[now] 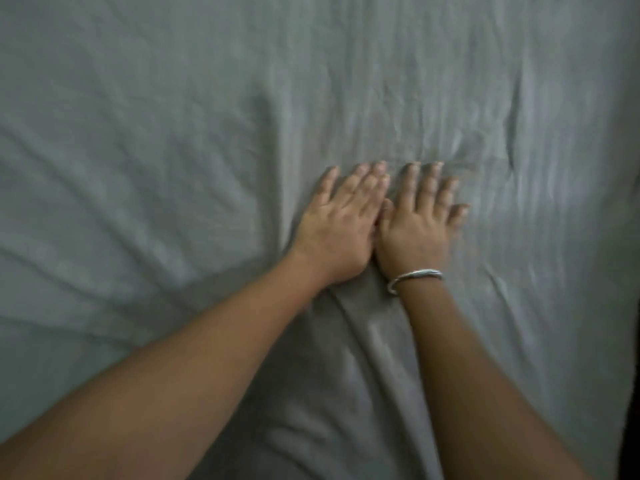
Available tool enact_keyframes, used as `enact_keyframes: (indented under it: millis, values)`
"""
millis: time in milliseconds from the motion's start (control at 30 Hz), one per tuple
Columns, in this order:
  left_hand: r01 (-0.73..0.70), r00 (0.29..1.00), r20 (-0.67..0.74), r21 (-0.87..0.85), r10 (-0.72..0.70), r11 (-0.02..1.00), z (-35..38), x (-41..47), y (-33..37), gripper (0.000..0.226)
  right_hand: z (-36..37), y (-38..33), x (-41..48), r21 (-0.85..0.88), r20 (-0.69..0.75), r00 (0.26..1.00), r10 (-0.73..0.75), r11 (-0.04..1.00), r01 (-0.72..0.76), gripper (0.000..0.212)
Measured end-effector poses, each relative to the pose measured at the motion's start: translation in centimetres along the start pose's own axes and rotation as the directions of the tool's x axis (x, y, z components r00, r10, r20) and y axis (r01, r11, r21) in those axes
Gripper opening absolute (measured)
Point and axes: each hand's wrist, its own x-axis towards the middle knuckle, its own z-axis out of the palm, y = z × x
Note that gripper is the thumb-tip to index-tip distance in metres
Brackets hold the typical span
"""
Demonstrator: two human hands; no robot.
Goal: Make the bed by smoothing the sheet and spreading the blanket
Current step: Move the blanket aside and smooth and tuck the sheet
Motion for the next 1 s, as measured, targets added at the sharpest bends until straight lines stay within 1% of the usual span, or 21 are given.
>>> enact_keyframes:
  millis: [67, 133, 200, 233, 267, 300, 333, 367, 400, 433, 467, 500, 567, 633, 733, 800, 867, 900, 933, 1000]
  values:
    - [0.055, 0.998, -0.007, 0.068, -0.055, 0.996, -0.8, -3.1, -4.0, 0.058, 0.5, -4.7, -1.1, 0.028, -0.028, 0.995, -0.099, 0.995, 0.099, 0.064]
    - [0.174, 0.984, 0.017, 0.129, -0.178, 0.976, -1.7, -5.7, -7.2, 0.061, 0.4, -8.8, -2.0, 0.077, -0.021, 0.972, -0.232, 0.969, 0.233, 0.063]
    - [0.337, 0.941, -0.015, 0.122, -0.338, 0.934, -2.2, -7.0, -7.4, 0.063, -0.1, -10.2, -2.3, 0.112, 0.037, 0.923, -0.383, 0.919, 0.377, 0.063]
    - [0.379, 0.925, -0.040, 0.084, -0.377, 0.922, -2.2, -7.1, -6.4, 0.063, -0.4, -9.4, -2.3, 0.110, 0.029, 0.906, -0.421, 0.903, 0.416, 0.063]
    - [0.370, 0.927, -0.083, 0.039, -0.366, 0.928, -1.9, -6.9, -4.7, 0.060, -0.6, -7.8, -2.3, 0.100, 0.008, 0.911, -0.413, 0.907, 0.410, 0.063]
    - [0.324, 0.939, -0.118, -0.012, -0.323, 0.946, -1.7, -6.5, -2.5, 0.057, -0.7, -5.4, -2.5, 0.090, -0.025, 0.934, -0.356, 0.930, 0.357, 0.064]
    - [0.259, 0.954, -0.139, -0.060, -0.265, 0.964, -1.5, -6.0, 0.0, 0.055, -0.8, -2.7, -2.8, 0.084, -0.033, 0.963, -0.266, 0.960, 0.268, 0.067]
    - [0.199, 0.969, -0.130, -0.098, -0.210, 0.975, -1.5, -5.7, 2.6, 0.054, -0.7, 0.1, -3.5, 0.078, 0.002, 0.985, -0.175, 0.982, 0.174, 0.070]
    - [0.155, 0.981, -0.099, -0.131, -0.169, 0.979, -1.4, -5.8, 4.8, 0.054, -0.7, 2.5, -4.4, 0.062, 0.070, 0.992, -0.105, 0.993, 0.101, 0.073]
    - [0.129, 0.989, -0.054, -0.149, -0.138, 0.980, -1.3, -6.0, 6.5, 0.054, -0.6, 4.3, -5.5, 0.043, 0.127, 0.990, -0.058, 0.998, 0.053, 0.073]
    - [0.134, 0.991, -0.008, -0.156, -0.136, 0.979, -1.0, -6.5, 7.2, 0.054, -0.6, 5.1, -6.4, 0.020, 0.151, 0.987, -0.050, 0.999, 0.048, 0.073]
    - [0.167, 0.986, 0.015, -0.158, -0.167, 0.973, -0.5, -7.2, 7.0, 0.053, -0.2, 4.9, -7.2, -0.002, 0.152, 0.986, -0.075, 0.997, 0.076, 0.073]
    - [0.208, 0.978, -0.001, -0.146, -0.211, 0.967, 0.4, -9.2, 4.9, 0.051, 0.9, 2.5, -8.3, -0.029, 0.113, 0.981, -0.158, 0.986, 0.162, 0.073]
    - [0.247, 0.968, -0.014, -0.126, -0.251, 0.961, 0.3, -12.0, 1.5, 0.054, 1.7, -1.6, -9.2, -0.062, 0.056, 0.963, -0.263, 0.962, 0.266, 0.070]
    - [0.359, 0.933, -0.010, -0.022, -0.359, 0.933, -0.9, -17.2, -4.0, 0.062, 2.7, -8.6, -11.6, -0.053, 0.006, 0.935, -0.355, 0.933, 0.355, 0.069]
    - [0.447, 0.894, 0.004, 0.047, -0.447, 0.894, -1.7, -20.0, -6.4, 0.062, 2.8, -12.9, -13.0, -0.019, -0.002, 0.895, -0.446, 0.895, 0.446, 0.066]
    - [0.528, 0.849, -0.043, 0.047, -0.527, 0.848, -2.2, -21.0, -7.0, 0.057, 2.6, -14.8, -13.2, -0.003, -0.020, 0.839, -0.545, 0.839, 0.545, 0.060]
    - [0.539, 0.840, -0.082, 0.015, -0.536, 0.842, -2.4, -20.8, -6.7, 0.055, 2.4, -14.7, -13.0, -0.004, -0.025, 0.820, -0.572, 0.820, 0.572, 0.059]
    - [0.515, 0.849, -0.121, -0.029, -0.515, 0.856, -2.6, -20.1, -6.0, 0.054, 2.1, -13.9, -12.5, -0.011, -0.033, 0.818, -0.575, 0.818, 0.575, 0.059]
    - [0.412, 0.888, -0.177, -0.107, -0.425, 0.905, -3.0, -18.1, -4.4, 0.052, 1.2, -11.7, -11.5, -0.057, -0.068, 0.851, -0.520, 0.854, 0.517, 0.058]
